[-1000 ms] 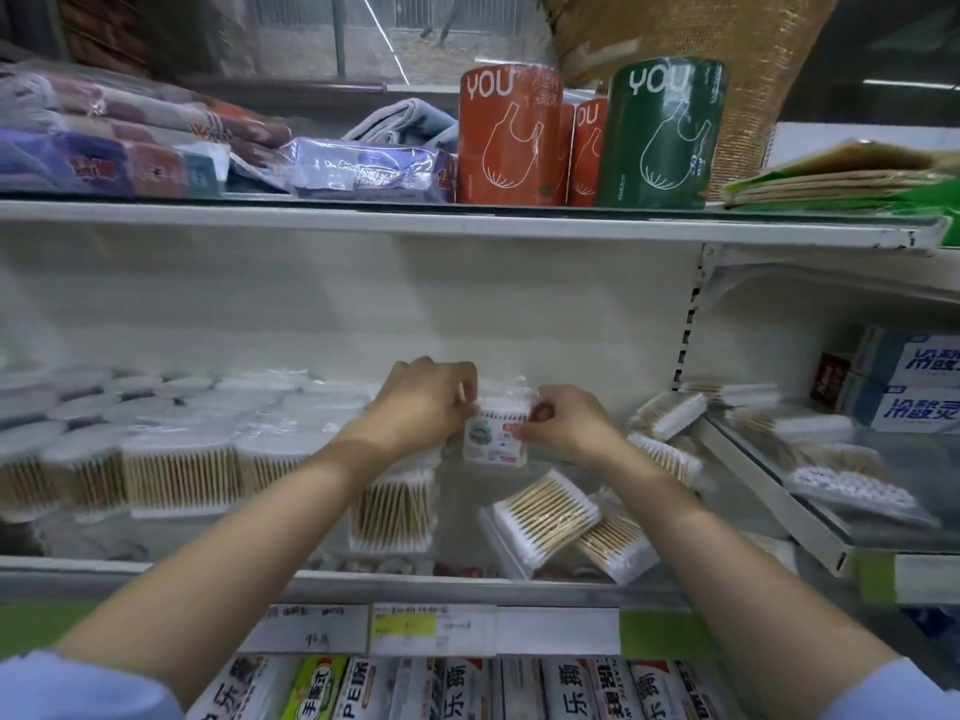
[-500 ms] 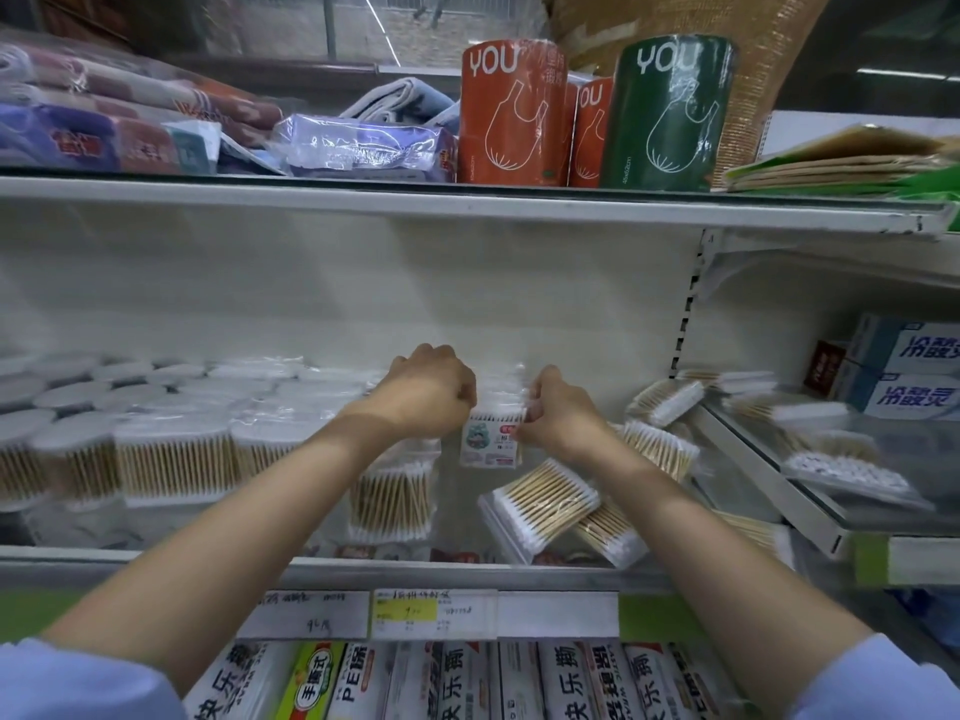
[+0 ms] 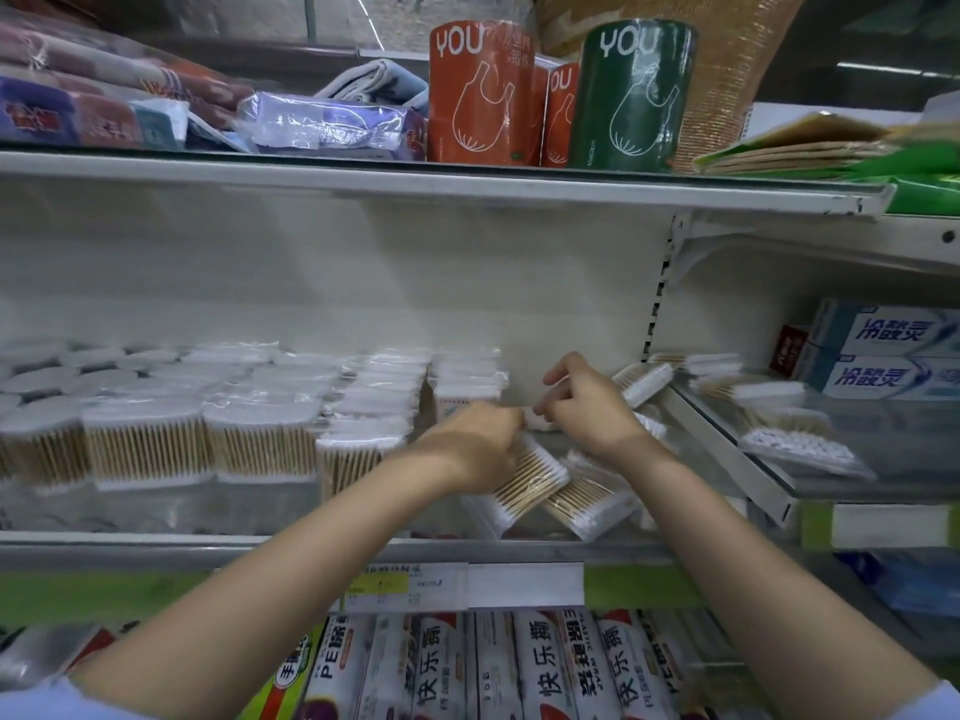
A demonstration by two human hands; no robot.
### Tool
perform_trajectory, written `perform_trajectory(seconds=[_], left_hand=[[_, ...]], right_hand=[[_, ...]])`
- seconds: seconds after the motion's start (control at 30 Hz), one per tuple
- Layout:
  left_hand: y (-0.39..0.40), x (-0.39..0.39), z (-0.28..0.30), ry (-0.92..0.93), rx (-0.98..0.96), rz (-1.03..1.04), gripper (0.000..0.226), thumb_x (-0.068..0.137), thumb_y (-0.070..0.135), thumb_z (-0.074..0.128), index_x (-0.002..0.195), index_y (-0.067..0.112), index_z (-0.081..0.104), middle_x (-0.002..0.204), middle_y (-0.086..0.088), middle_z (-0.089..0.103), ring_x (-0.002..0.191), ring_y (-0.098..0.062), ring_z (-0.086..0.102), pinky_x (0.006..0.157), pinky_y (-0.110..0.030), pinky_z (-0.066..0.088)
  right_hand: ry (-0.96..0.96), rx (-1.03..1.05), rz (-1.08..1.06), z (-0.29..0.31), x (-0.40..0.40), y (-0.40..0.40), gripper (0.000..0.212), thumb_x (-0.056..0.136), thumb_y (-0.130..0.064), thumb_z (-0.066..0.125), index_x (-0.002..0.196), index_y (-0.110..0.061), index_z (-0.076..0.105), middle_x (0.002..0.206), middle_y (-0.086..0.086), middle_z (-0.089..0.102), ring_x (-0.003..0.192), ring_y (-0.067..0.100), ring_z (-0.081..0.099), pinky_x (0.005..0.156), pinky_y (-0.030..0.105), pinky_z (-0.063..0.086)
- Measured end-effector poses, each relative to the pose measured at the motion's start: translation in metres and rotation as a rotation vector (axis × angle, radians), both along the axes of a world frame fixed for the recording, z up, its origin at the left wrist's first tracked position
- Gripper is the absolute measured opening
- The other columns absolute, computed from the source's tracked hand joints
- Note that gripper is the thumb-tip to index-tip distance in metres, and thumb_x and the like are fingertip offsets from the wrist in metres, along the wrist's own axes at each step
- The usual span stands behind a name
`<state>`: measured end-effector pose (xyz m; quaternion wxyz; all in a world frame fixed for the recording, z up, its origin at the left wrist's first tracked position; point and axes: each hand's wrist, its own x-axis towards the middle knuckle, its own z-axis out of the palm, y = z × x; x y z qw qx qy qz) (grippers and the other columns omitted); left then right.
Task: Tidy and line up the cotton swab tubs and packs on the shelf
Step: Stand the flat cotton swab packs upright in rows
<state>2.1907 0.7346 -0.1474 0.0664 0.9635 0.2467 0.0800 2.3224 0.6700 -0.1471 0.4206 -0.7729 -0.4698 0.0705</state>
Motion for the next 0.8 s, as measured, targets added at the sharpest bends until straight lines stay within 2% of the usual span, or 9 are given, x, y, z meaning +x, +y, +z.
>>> perform_trajectory(seconds=[0.07,0.13,0.23,0.33,0.47,0.57,0.63,0.7,0.8], left_hand=[[-0.001,0.002,-0.010,0.078,-0.013,-0.007,0.028,0.093,0.014,0.038,0.119,0.012,0.046,0.109,-0.013,0.058,0.089,-0.024,0.051,0.076,-0.035,0.042],[0.002,0.001,-0.016,-0.009,-0.093,-0.030,0.024,0.096,0.015,0.039,0.119,0.010,0.044,0.110,-0.013,0.059,0.091,-0.024,0.054,0.079,-0.035,0.043],[0.005,-0.004,-0.019,-0.382,-0.288,-0.060,0.025,0.095,0.018,0.050,0.119,0.010,0.048,0.112,-0.005,0.060,0.102,-0.019,0.058,0.086,-0.029,0.047],[0.003,-0.006,-0.019,-0.733,-0.586,-0.048,0.020,0.094,0.017,0.054,0.113,0.013,0.051,0.096,0.006,0.061,0.090,-0.012,0.060,0.076,-0.018,0.049],[-0.006,0.002,-0.032,-1.092,-1.056,0.017,0.009,0.092,0.011,0.056,0.100,0.011,0.055,0.093,-0.007,0.063,0.090,-0.023,0.062,0.081,-0.034,0.052],[-0.013,0.006,-0.032,-1.302,-1.414,-0.056,0.015,0.092,0.001,0.051,0.106,0.000,0.047,0.099,-0.018,0.061,0.086,-0.024,0.066,0.069,-0.031,0.057],[-0.014,0.005,-0.031,-1.357,-1.462,-0.078,0.009,0.092,0.000,0.049,0.100,0.003,0.046,0.096,-0.016,0.062,0.083,-0.021,0.066,0.065,-0.030,0.057],[-0.012,0.004,-0.031,-1.331,-1.396,-0.042,0.004,0.092,0.008,0.050,0.095,0.008,0.048,0.089,-0.009,0.062,0.079,-0.018,0.063,0.068,-0.032,0.052],[-0.011,0.004,-0.034,-1.270,-1.302,-0.007,0.009,0.092,0.019,0.052,0.094,0.011,0.054,0.084,-0.004,0.062,0.076,-0.016,0.059,0.068,-0.028,0.046]], right_hand=[[0.045,0.047,0.020,-0.005,-0.001,-0.006,0.018,0.086,-0.002,0.049,0.100,-0.013,0.049,0.094,0.011,0.069,0.089,0.020,0.063,0.074,0.029,0.049],[0.095,0.118,0.054,-0.012,-0.002,-0.010,0.012,0.089,-0.005,0.050,0.096,-0.015,0.052,0.096,0.011,0.068,0.091,0.020,0.064,0.084,0.035,0.051],[0.226,0.274,0.095,-0.019,-0.004,-0.014,0.013,0.093,-0.014,0.054,0.087,-0.026,0.052,0.104,0.013,0.063,0.100,0.024,0.062,0.093,0.044,0.049],[0.461,0.444,0.120,-0.022,-0.013,-0.019,0.008,0.096,-0.025,0.050,0.093,-0.019,0.054,0.104,0.013,0.064,0.097,0.025,0.061,0.088,0.041,0.049],[0.616,0.524,0.173,-0.033,-0.022,-0.025,0.035,0.095,-0.036,0.046,0.107,-0.005,0.058,0.103,0.016,0.067,0.097,0.027,0.064,0.086,0.039,0.049],[0.542,0.467,0.180,-0.038,-0.023,-0.026,0.021,0.090,-0.032,0.056,0.102,-0.015,0.059,0.098,0.004,0.070,0.092,0.019,0.066,0.082,0.032,0.049],[0.578,0.468,0.201,-0.040,-0.020,-0.027,0.010,0.090,-0.018,0.058,0.100,-0.015,0.057,0.092,0.001,0.071,0.084,0.016,0.068,0.074,0.027,0.051],[0.600,0.482,0.209,-0.039,-0.021,-0.028,0.007,0.090,-0.011,0.057,0.096,-0.015,0.057,0.086,0.000,0.070,0.076,0.011,0.067,0.064,0.020,0.050],[0.631,0.506,0.223,-0.039,-0.020,-0.029,0.012,0.086,-0.016,0.063,0.098,-0.017,0.063,0.092,0.004,0.069,0.083,0.018,0.065,0.073,0.029,0.052]])
